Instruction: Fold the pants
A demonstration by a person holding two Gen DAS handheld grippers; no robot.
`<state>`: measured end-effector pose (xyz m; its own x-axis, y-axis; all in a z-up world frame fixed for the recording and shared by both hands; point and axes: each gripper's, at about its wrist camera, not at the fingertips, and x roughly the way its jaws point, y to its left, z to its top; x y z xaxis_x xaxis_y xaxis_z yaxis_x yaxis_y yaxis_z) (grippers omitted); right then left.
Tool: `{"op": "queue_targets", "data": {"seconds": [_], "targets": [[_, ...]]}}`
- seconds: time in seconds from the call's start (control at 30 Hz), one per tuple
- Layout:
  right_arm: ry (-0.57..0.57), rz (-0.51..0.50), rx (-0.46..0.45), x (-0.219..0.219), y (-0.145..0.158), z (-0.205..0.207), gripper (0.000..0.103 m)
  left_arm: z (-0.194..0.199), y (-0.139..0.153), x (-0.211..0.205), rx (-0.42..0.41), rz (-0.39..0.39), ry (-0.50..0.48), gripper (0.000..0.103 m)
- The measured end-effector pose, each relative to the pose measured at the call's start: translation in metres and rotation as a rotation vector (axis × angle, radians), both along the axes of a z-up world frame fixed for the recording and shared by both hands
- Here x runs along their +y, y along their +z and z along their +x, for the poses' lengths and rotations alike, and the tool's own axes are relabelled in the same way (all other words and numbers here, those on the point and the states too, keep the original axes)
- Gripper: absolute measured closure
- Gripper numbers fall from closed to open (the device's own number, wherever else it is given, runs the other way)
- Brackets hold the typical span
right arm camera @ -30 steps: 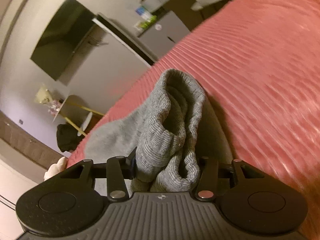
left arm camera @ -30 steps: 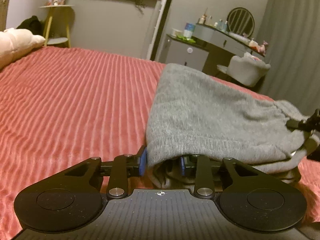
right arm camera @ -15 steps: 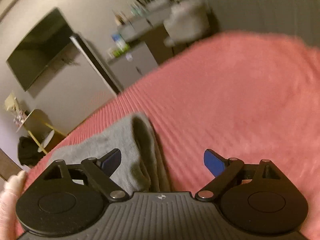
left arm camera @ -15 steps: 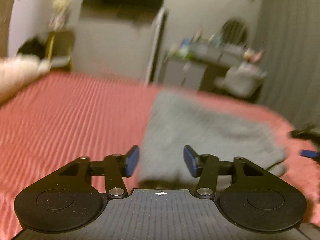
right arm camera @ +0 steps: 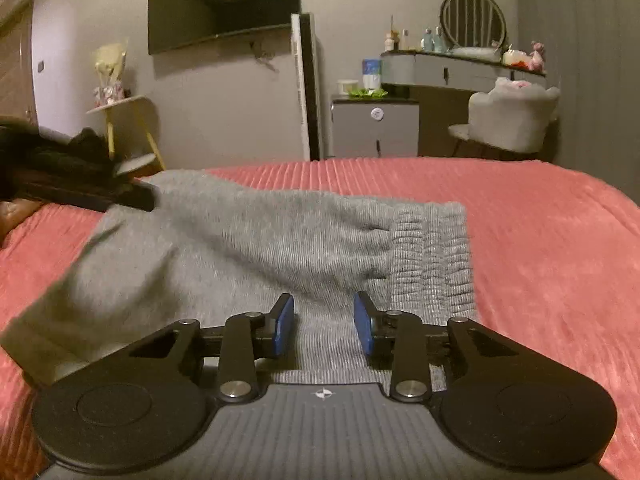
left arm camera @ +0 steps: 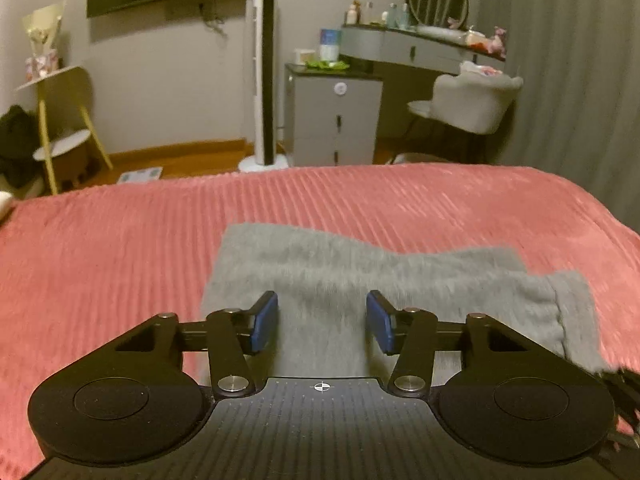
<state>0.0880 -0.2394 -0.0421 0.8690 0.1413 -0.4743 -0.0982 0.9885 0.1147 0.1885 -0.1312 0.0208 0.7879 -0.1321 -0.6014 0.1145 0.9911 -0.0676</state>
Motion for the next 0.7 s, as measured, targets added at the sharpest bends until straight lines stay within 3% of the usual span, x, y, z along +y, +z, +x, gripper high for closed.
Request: {"op": "queue_targets", "data": {"seconds": [0.1,0.17,0.2,0.23,0.27,0.3,0.37,0.4,0.43,0.53,0.57,0.63,0.7], "targets": [[-0.004,0.005,-0.001,0.002,-0.007,0.007,0.071,0.029,-0.016,-0.011,0.066,0.083,-0.044,0.057],[-0.005,-0.011,-0.005,0.004,-0.009,0.005,0.071,0.041,-0.030,-0.016,0.057,0.160,-0.040,0.063],[-0.004,-0.019,-0.007,0.004,-0.010,0.005,0.072,0.044,-0.032,-0.017,0.038,0.190,-0.025,0.072],[-0.004,-0.027,-0.010,0.005,-0.012,0.008,0.072,0.046,-0.032,-0.018,0.018,0.224,0.009,0.090],[-0.004,-0.038,-0.015,0.007,-0.013,0.009,0.072,0.046,-0.029,-0.018,0.004,0.246,0.056,0.092],[-0.003,-0.046,-0.018,0.009,-0.015,0.011,0.072,0.044,-0.025,-0.014,0.004,0.207,0.083,0.092],[-0.005,-0.042,-0.023,0.009,-0.017,0.013,0.072,0.032,-0.018,0.003,0.027,0.053,0.079,0.077],[-0.006,-0.038,-0.025,0.011,-0.015,0.011,0.072,0.023,-0.016,0.009,0.029,0.005,0.070,0.062],[-0.007,-0.036,-0.027,0.011,-0.015,0.012,0.071,0.011,-0.016,0.013,0.019,-0.008,0.072,0.056],[-0.006,-0.056,-0.026,0.011,-0.015,0.013,0.071,-0.032,-0.026,0.017,-0.013,0.063,0.043,0.046],[-0.006,-0.060,-0.025,0.011,-0.015,0.013,0.071,-0.045,-0.033,0.018,-0.011,0.116,0.031,0.044],[-0.003,-0.070,-0.018,0.013,-0.011,0.015,0.071,-0.064,-0.049,0.016,0.010,0.233,0.036,0.030],[0.005,-0.084,-0.002,0.016,-0.006,0.013,0.071,-0.084,-0.054,0.029,0.000,0.201,0.059,0.026]]}}
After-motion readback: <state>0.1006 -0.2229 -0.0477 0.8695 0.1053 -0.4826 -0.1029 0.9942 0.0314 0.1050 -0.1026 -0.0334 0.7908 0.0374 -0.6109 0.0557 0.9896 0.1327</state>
